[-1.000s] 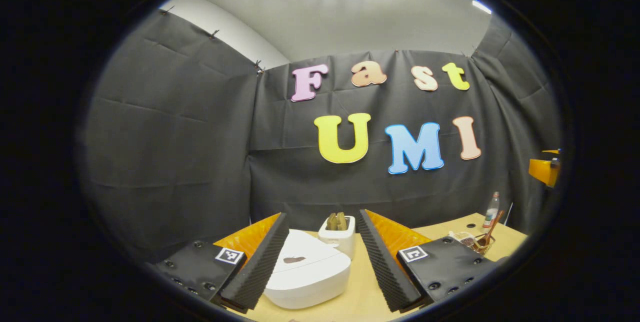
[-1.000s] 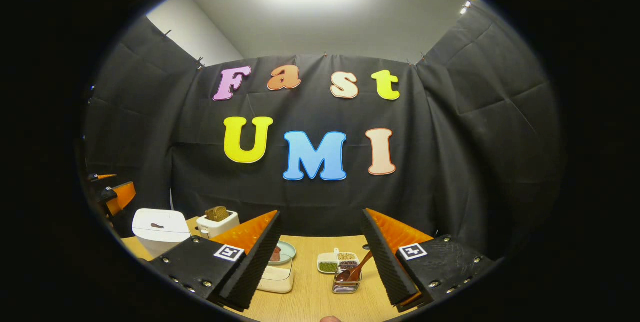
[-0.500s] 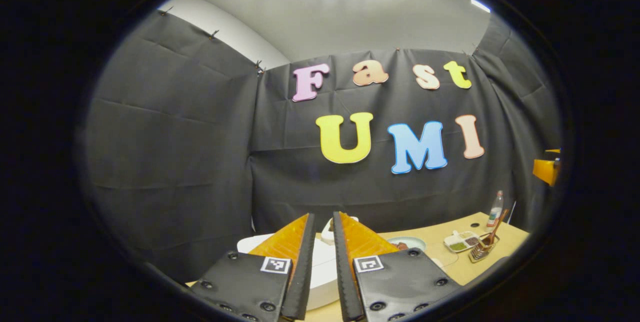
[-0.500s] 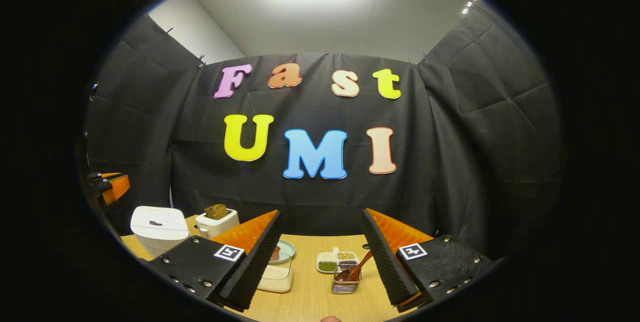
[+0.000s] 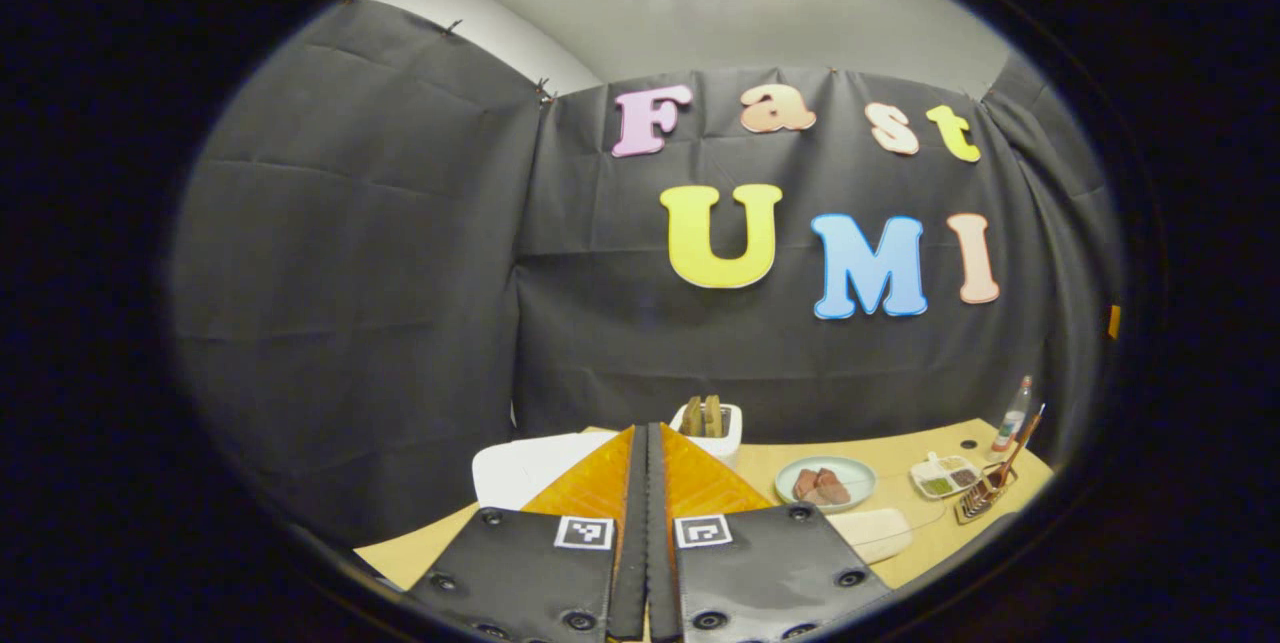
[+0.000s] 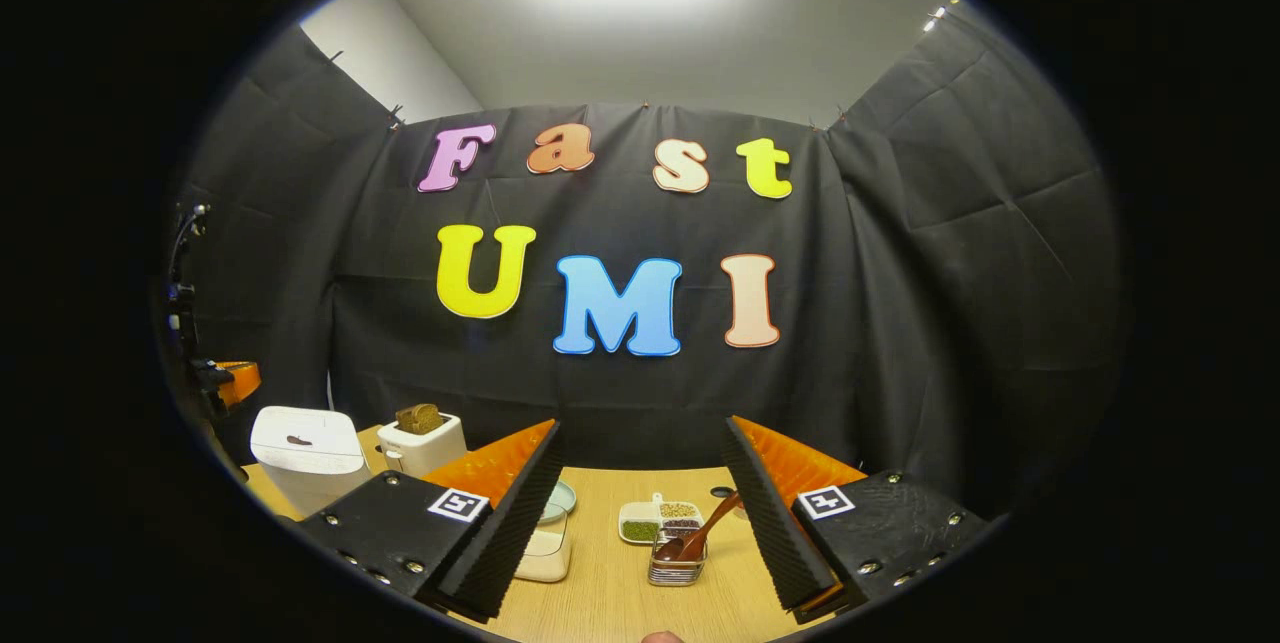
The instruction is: Close the left gripper, press the button to open the rice cooker; take a wooden spoon from the chopstick holder with the right hand, scoop a spoonful of rice and pour it into the rice cooker, then put the wooden spoon back into the chopstick holder.
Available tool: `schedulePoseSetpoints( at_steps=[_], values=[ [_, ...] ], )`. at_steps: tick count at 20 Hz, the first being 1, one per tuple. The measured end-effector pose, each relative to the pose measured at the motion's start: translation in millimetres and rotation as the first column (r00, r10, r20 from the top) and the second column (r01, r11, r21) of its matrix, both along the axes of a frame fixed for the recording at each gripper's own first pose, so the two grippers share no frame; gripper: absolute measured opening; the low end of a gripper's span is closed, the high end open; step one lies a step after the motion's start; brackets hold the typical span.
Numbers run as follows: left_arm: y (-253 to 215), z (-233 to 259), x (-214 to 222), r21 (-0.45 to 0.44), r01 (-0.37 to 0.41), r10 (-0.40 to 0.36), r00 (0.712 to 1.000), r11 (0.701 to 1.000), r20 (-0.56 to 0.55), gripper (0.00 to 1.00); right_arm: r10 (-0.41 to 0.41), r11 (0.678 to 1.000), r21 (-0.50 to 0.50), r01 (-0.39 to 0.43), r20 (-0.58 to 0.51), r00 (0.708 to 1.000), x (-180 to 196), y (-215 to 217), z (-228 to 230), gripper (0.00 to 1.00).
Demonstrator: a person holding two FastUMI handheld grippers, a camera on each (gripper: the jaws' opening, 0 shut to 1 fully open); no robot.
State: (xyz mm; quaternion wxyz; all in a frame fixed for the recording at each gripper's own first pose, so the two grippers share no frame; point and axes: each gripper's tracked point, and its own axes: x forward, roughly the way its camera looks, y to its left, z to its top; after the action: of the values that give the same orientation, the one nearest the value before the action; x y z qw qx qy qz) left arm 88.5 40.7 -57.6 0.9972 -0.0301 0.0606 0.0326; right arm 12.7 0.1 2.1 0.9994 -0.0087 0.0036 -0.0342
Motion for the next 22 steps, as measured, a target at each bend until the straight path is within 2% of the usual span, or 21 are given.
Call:
schedulePoseSetpoints(
  at_steps=[4,6,11,15,22],
  values=[
    [16.0,-46.5,31.4,-0.067,-0.003,-0.005,0.994,0.998,-0.111,0.11,-0.026,1.000,0.003,0.026,-0.029,0.999,-1.2,-1.7,-6.0,0.96],
    [22.2,-66.6,43.9,-0.085,-0.012,-0.002,0.988,0.996,-0.155,0.08,-0.039,0.999,-0.003,0.039,-0.045,0.998,-1.5,-3.8,-10.4,0.97],
    [28.1,-112.6,66.2,-0.072,-0.002,-0.015,0.970,0.997,-0.244,0.09,-0.056,0.998,-0.009,0.055,-0.051,0.997,-10.9,-12.4,-9.6,0.96],
    [28.1,-141.5,67.0,-0.098,-0.012,-0.019,0.949,0.995,-0.316,0.08,-0.066,0.998,-0.025,0.065,-0.052,0.996,-8.5,-16.2,-9.5,0.96],
    [26.7,-142.7,61.6,-0.041,-0.010,-0.002,0.959,0.999,-0.285,0.09,-0.073,0.997,-0.025,0.072,-0.054,0.996,-8.6,-21.3,-10.1,0.96]
  ],
)
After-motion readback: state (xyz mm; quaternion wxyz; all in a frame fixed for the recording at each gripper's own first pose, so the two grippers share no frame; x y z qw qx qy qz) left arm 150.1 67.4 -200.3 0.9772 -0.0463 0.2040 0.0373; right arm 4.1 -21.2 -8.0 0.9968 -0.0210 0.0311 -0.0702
